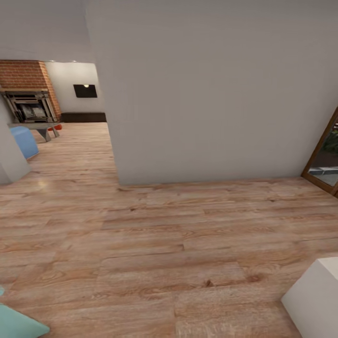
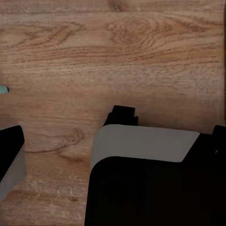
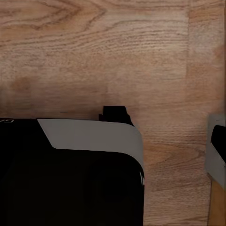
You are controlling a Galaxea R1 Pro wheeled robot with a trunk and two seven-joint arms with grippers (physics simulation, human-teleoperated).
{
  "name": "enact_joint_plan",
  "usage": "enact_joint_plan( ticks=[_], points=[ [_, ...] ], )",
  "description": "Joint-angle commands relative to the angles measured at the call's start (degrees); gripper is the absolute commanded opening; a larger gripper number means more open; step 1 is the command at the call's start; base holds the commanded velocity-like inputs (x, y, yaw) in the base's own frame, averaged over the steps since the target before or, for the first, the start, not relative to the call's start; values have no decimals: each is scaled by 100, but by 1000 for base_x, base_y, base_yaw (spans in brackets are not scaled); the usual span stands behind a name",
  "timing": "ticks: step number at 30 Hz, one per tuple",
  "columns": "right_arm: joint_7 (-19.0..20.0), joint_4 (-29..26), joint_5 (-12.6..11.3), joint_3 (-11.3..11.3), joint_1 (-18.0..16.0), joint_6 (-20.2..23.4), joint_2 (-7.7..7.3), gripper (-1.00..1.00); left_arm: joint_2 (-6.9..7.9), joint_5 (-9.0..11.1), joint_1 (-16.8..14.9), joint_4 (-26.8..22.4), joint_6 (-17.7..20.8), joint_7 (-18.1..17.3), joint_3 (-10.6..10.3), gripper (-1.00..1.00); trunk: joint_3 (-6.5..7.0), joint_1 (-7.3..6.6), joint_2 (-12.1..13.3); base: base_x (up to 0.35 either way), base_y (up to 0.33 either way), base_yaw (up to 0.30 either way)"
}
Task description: Move the two storage containers from the living room to the garage. In the garage, place one container on the floor and stack the other container on top of it (either order is fine).
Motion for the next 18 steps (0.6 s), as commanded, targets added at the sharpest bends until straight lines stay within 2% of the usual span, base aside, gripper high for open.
enact_joint_plan(
  ticks=[1, 6, 18],
  points=[
    [-4, 17, -45, 45, -6, -28, 2, 100, -3, 56, -1, -4, 19, 16, -23, 100, -5, 3, -2, 321, 0, 13],
    [-4, 17, -46, 45, -6, -28, 5, 100, -5, 55, 0, -4, 17, 16, -23, 100, -13, 3, -2, 321, 0, 160],
    [-4, 17, -56, 44, -6, -28, -3, 100, -5, 54, 0, -4, 15, 16, -23, 100, -42, 3, -2, 321, 0, 258]
  ],
)
